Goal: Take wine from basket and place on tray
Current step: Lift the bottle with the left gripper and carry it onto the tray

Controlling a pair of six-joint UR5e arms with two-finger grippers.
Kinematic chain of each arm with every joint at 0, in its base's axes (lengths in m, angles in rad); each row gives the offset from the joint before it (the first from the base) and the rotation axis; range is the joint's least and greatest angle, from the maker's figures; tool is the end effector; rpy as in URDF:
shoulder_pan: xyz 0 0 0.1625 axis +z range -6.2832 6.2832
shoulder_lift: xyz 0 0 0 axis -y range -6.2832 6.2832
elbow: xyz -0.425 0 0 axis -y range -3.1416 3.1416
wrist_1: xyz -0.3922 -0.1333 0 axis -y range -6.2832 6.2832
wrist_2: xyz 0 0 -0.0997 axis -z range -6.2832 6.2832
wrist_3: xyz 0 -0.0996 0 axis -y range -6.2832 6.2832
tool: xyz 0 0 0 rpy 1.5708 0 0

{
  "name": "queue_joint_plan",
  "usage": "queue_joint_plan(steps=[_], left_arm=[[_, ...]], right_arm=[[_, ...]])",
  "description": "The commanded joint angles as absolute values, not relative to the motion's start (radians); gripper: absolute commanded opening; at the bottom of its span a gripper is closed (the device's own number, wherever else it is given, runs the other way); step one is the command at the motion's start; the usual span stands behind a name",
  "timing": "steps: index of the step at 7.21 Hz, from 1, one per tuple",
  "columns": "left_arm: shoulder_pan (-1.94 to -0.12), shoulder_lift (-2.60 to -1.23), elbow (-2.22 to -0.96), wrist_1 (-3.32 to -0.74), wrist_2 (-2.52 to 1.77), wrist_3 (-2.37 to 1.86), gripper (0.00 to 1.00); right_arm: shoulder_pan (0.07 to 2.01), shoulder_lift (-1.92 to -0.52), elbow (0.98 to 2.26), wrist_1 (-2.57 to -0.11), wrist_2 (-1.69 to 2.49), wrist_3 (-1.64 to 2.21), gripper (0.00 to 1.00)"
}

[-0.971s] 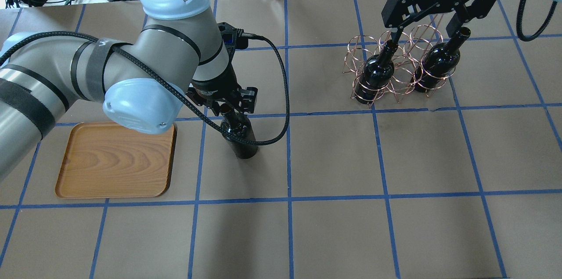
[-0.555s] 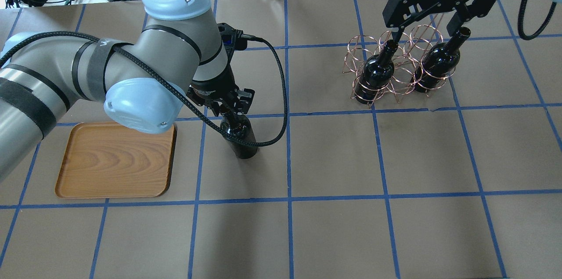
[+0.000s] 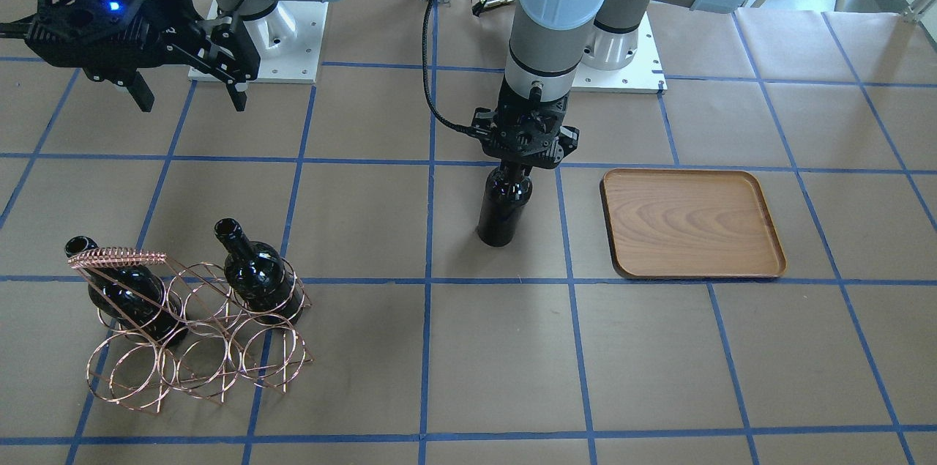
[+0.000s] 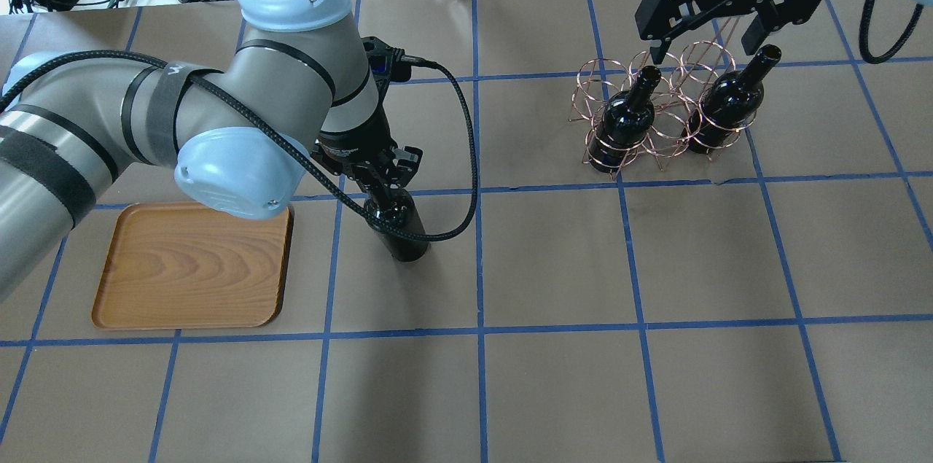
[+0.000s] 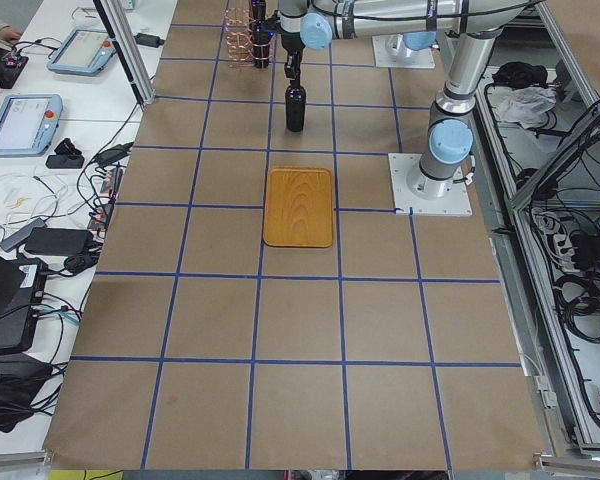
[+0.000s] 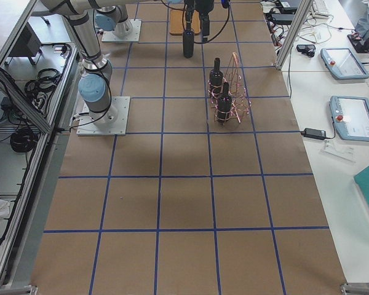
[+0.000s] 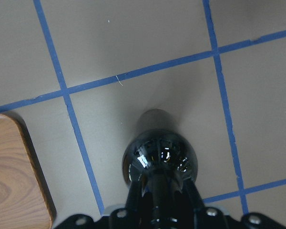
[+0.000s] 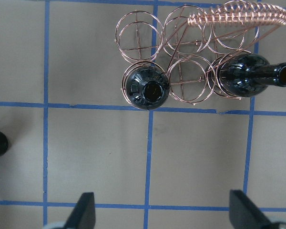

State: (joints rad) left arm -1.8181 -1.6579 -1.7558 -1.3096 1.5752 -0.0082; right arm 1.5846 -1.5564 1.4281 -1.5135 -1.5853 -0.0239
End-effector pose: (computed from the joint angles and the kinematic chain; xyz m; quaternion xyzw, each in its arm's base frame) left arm -0.2545 -0.4652 0.3798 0.1193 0.9928 0.0051 0.0029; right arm 0.1388 -0.4997 0.5454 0.0186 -0.9992 0.0355 0.0074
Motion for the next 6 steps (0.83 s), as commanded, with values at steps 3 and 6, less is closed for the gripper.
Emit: queue_joint_plan(steps=[3, 6], left_arm=[[-1.688, -1.620, -1.619, -1.466, 1.591, 0.151, 0.00], [-1.470, -1.597, -1.591, -1.517, 1.700, 0.381, 0.00]], right_arm=[[1.585, -1.555, 1.428, -1.513, -1.580, 0.003, 1.00], [1.583, -1.555, 1.428, -1.517, -1.575, -0.002, 1.00]])
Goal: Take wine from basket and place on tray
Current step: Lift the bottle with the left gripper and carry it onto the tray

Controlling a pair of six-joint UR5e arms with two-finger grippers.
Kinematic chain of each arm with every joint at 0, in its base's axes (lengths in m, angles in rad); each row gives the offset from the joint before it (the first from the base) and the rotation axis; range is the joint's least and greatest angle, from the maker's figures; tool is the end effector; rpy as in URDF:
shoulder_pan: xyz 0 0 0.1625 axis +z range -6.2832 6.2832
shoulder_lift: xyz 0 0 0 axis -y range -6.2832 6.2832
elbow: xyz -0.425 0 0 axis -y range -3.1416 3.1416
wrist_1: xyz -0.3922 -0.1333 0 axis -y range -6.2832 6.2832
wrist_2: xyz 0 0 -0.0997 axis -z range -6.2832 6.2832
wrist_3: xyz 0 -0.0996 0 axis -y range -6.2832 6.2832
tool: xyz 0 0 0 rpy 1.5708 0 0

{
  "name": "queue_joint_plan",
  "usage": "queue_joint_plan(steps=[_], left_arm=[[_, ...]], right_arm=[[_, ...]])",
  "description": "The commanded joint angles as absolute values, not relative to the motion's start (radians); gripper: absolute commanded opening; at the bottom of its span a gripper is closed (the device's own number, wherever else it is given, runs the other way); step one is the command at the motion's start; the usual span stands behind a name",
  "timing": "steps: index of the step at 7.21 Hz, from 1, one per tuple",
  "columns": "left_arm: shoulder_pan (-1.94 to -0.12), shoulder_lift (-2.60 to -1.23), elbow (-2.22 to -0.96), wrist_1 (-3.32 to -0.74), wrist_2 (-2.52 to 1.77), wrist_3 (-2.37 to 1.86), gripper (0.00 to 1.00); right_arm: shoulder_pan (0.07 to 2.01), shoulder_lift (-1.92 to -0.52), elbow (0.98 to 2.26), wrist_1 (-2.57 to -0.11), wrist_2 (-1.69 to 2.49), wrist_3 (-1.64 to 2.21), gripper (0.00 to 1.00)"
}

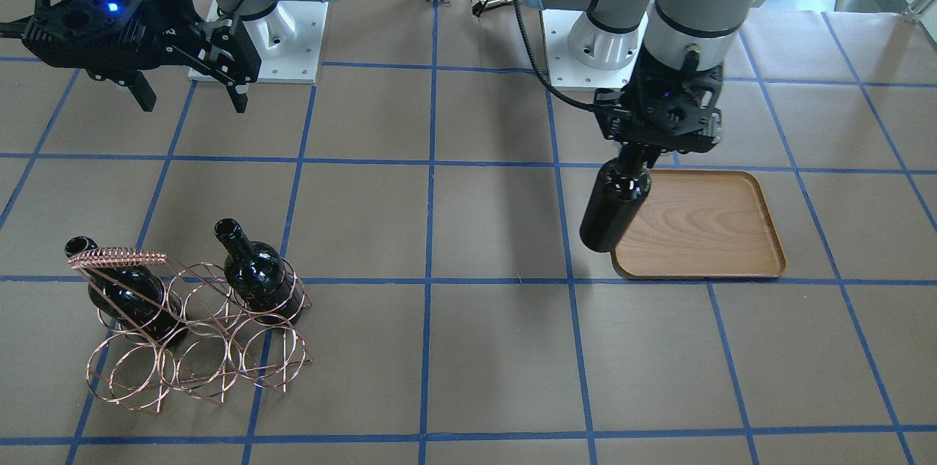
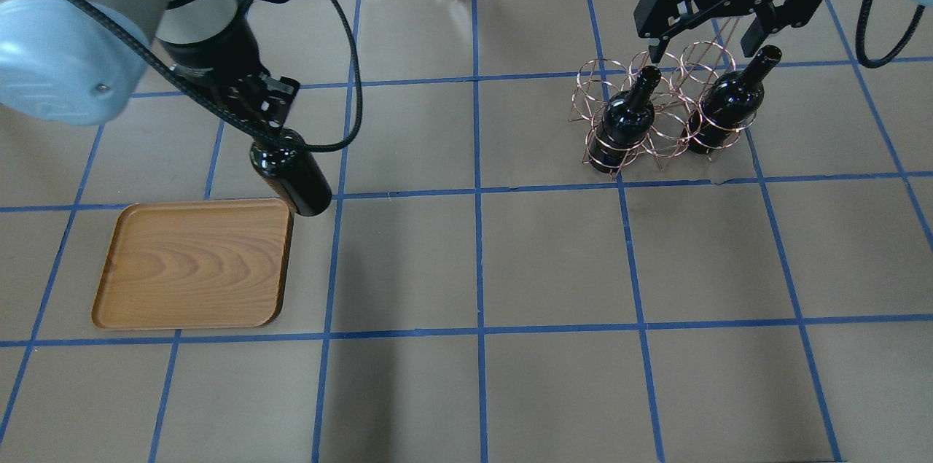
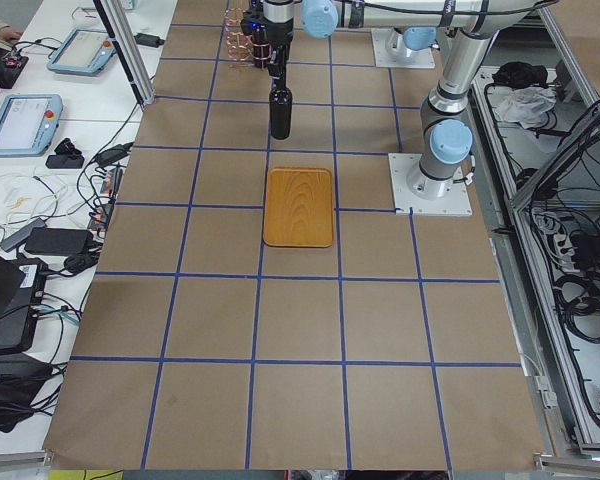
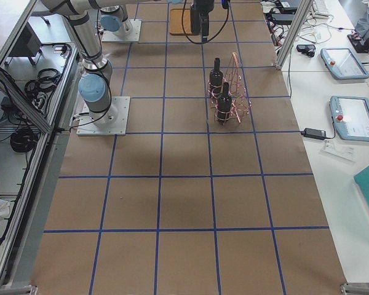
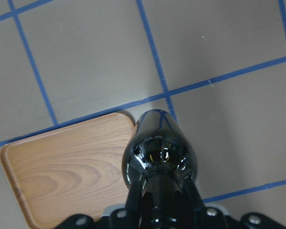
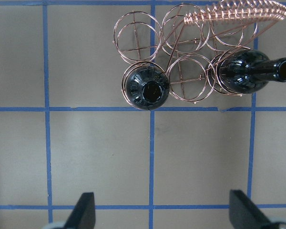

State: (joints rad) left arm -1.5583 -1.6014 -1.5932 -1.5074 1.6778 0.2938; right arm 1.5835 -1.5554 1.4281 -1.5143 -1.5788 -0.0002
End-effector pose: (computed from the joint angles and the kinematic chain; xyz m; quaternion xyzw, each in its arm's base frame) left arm -0.1163 -0.5069 0.4685 0.1397 0.9887 0.0030 0.0536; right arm 0.1389 -0.5003 0.5449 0.0063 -0.9993 0.0354 0.0038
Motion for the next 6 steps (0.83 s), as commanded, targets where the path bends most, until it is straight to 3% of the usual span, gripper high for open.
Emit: queue_joint_plan(steps=[1, 3, 6], left_arm=[[-1.400, -1.597, -1.592, -1.519, 1.701, 0.462, 0.00], [-1.255, -1.598, -1.614, -1.519, 1.697, 0.602, 0.00], [-1.200, -1.598, -1.695, -1.476, 1.694, 0.653, 0.00]], right_arm=[[1.583, -1.555, 1.428, -1.516, -1.575, -0.002, 1.00], [1.586, -1.557, 1.428, -1.509, -1.574, 0.003, 1.00], [1.586, -1.557, 1.431, -1.509, -1.575, 0.003, 1.00]])
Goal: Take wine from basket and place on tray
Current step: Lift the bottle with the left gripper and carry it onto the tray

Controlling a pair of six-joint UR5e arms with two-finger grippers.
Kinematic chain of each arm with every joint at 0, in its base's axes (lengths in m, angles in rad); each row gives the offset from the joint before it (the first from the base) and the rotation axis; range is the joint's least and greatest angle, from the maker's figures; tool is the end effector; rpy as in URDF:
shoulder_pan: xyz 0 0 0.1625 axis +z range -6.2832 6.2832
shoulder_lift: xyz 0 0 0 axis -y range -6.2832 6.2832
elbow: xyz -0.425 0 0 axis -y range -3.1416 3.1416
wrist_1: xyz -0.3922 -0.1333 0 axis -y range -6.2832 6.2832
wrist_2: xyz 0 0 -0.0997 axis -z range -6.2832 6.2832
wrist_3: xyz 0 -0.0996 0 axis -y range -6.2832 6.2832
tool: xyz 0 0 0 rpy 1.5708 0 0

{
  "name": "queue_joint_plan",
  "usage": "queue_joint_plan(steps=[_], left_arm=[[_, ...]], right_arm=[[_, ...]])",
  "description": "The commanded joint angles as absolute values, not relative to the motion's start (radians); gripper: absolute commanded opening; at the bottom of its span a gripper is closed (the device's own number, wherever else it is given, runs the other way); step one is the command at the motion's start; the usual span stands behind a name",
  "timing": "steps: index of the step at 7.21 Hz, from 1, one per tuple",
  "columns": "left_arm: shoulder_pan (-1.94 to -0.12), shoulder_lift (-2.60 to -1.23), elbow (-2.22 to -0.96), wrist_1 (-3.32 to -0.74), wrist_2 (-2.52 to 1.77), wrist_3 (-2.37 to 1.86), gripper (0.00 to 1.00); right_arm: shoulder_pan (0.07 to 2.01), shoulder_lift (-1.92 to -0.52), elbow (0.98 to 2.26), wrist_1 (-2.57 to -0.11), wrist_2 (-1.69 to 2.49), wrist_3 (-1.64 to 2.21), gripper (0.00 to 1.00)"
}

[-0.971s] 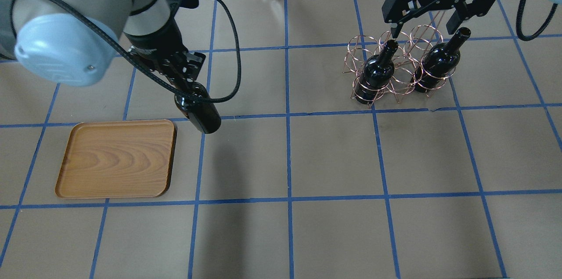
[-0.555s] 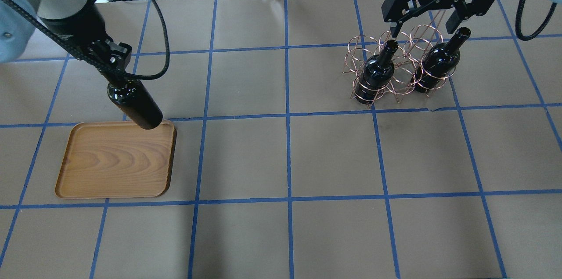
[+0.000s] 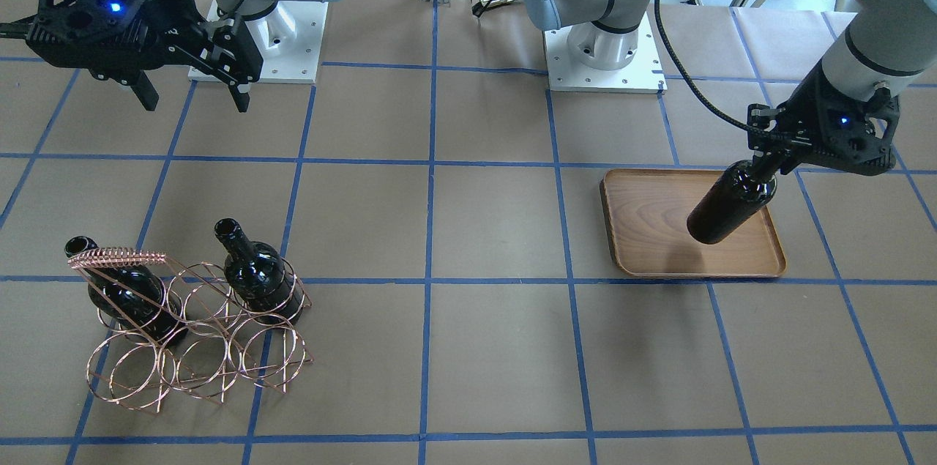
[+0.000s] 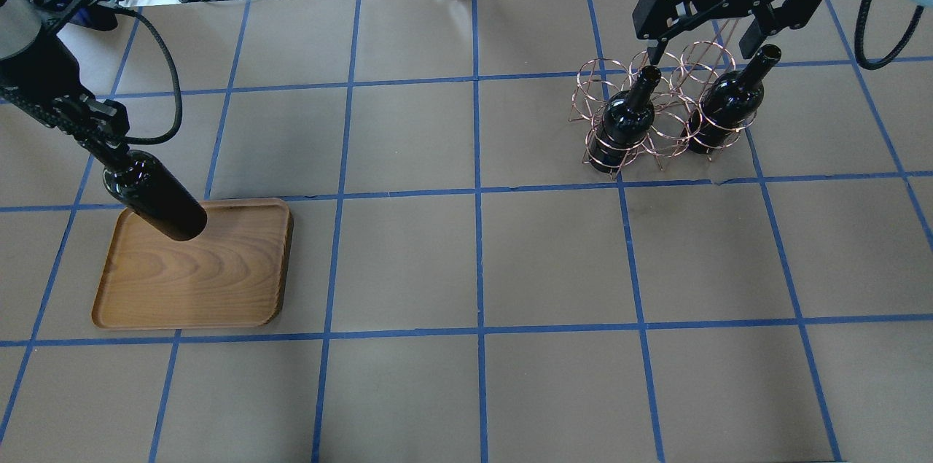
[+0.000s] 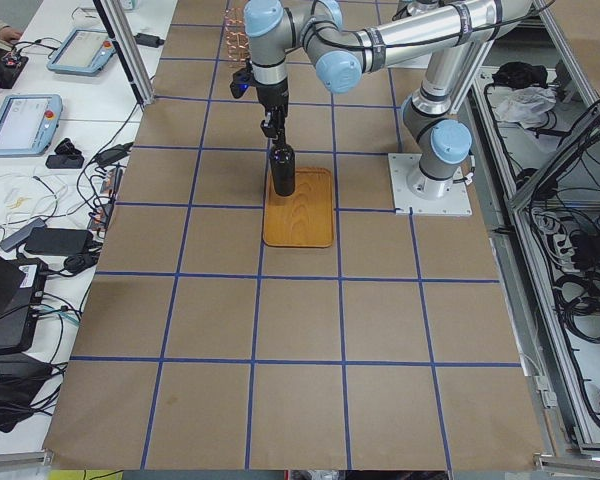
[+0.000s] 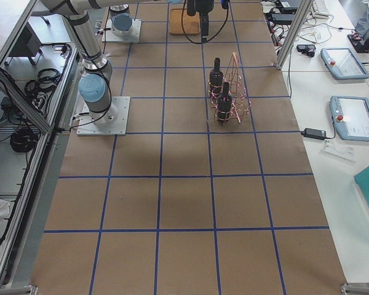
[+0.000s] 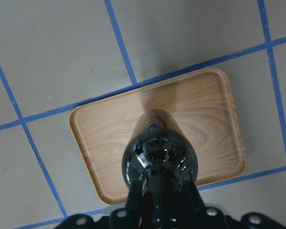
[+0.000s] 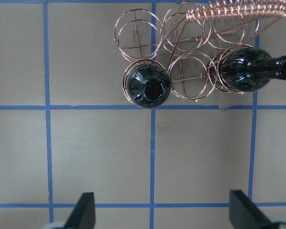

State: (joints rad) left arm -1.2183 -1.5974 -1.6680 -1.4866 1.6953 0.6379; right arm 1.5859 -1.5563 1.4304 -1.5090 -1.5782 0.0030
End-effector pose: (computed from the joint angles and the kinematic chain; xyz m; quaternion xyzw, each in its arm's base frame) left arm 0.0578 -0.5075 0.4362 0.1431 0.9875 0.0469 0.0453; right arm 0.1401 -0.4991 0.5437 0.0059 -0.9995 0.0321 0.0034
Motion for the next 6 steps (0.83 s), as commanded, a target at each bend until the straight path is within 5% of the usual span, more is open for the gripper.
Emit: queue_joint_plan(steps=[1, 6], left_arm=[[-1.198, -1.597, -1.725, -1.448, 1.695, 0.653, 0.00], [-1.197, -1.552, -1.825, -1.422, 1.694, 0.655, 0.00]], right_arm=[[1.586, -1.557, 1.431, -1.508, -1.574, 0.003, 1.00], [1.591, -1.557, 1.433, -1.508, -1.569, 0.005, 1.00]])
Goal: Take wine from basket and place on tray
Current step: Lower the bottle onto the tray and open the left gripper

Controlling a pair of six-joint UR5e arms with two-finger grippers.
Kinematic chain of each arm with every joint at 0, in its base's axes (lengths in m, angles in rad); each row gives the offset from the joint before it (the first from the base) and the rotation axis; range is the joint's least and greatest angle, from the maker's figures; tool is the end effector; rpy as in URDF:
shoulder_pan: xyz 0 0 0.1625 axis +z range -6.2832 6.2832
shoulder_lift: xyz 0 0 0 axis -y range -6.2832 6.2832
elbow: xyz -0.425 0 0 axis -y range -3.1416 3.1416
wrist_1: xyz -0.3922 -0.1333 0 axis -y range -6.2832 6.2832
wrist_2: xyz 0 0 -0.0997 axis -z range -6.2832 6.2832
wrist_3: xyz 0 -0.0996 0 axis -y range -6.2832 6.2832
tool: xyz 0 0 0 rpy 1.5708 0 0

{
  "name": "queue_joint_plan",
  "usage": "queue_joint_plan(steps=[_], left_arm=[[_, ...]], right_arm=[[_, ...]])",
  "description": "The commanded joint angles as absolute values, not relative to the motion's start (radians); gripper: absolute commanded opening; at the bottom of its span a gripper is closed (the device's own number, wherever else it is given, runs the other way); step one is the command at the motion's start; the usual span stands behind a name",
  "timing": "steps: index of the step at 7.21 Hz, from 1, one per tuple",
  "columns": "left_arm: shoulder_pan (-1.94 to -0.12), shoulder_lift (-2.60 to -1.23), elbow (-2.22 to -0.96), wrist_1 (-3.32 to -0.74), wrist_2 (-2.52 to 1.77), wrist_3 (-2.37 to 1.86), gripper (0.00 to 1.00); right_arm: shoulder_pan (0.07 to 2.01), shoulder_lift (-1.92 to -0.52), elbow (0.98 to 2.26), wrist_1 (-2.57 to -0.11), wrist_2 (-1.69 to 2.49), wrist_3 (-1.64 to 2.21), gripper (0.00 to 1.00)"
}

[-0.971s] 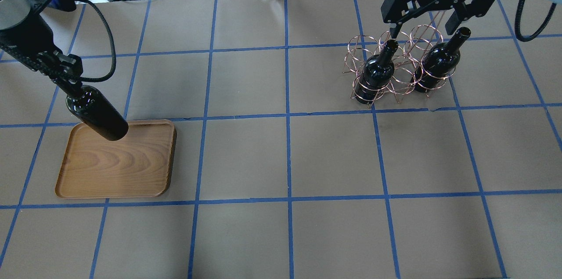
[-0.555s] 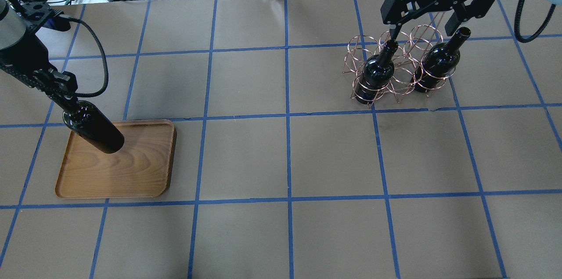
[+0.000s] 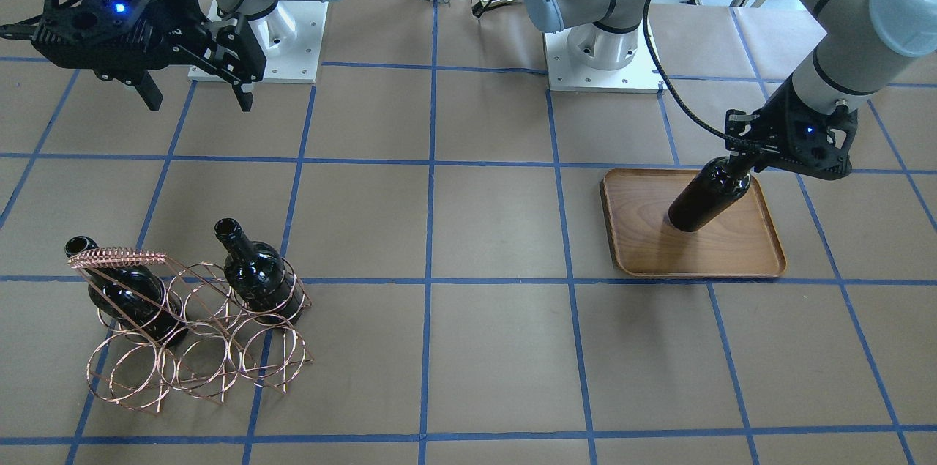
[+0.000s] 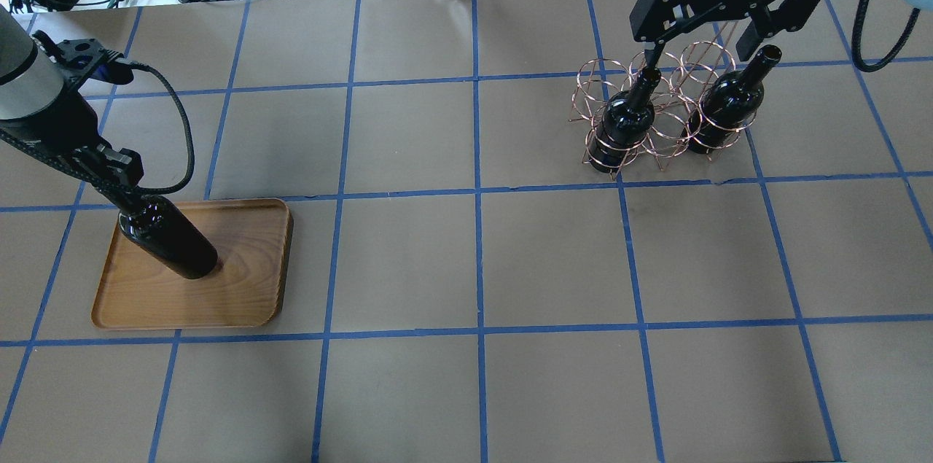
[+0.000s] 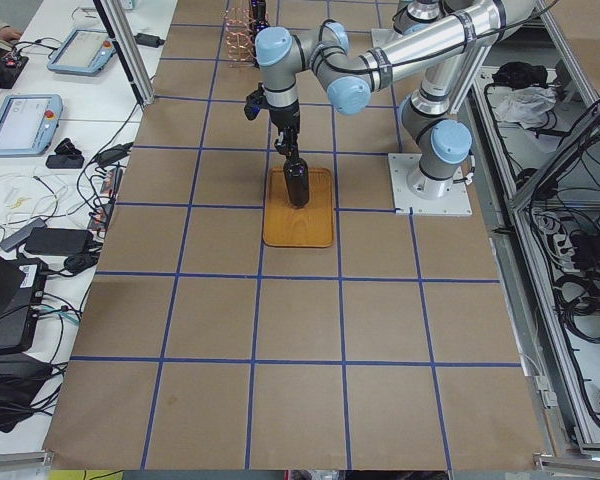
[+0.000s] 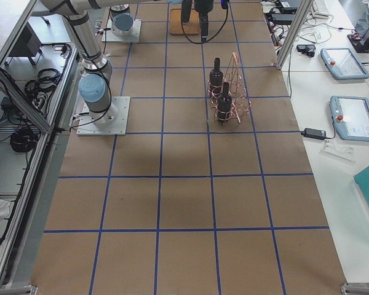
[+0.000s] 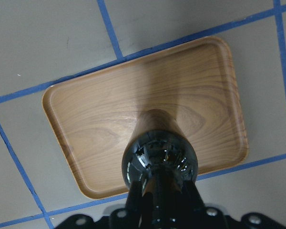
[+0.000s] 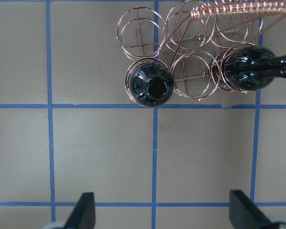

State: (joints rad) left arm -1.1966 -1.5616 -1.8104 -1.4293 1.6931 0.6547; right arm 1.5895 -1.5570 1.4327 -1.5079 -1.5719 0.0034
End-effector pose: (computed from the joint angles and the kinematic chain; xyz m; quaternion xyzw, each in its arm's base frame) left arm 0.0585 -0.4803 0.3906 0.1421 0.9870 0.0687 0.0313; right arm 0.1425 -0.4981 0.5428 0.0076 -0.9995 0.0307 0.0002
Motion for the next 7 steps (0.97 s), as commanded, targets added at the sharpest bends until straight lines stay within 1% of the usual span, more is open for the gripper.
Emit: queue_joint_plan(steps=[1, 3, 5, 7], left_arm=[[-1.197, -1.552, -1.821, -1.420, 1.697, 0.660, 0.00], [-1.192, -1.555, -1.815, -1.393, 1.695, 0.661, 0.00], [-1.135, -1.568, -1.819, -1.381, 1.684, 0.675, 0.00], [-1.137, -1.563, -1.819, -1.382, 1.678, 0.675, 0.00]], right_arm=[[1.591, -1.555, 1.431, -1.511, -1.571, 0.005, 1.00], [1.591, -1.555, 1.431, -1.513, -1.571, 0.005, 1.00], [1.591, -1.554, 1.431, -1.513, -1.571, 0.003, 1.00], [1.591, -1.554, 1.431, -1.513, -1.571, 0.003, 1.00]])
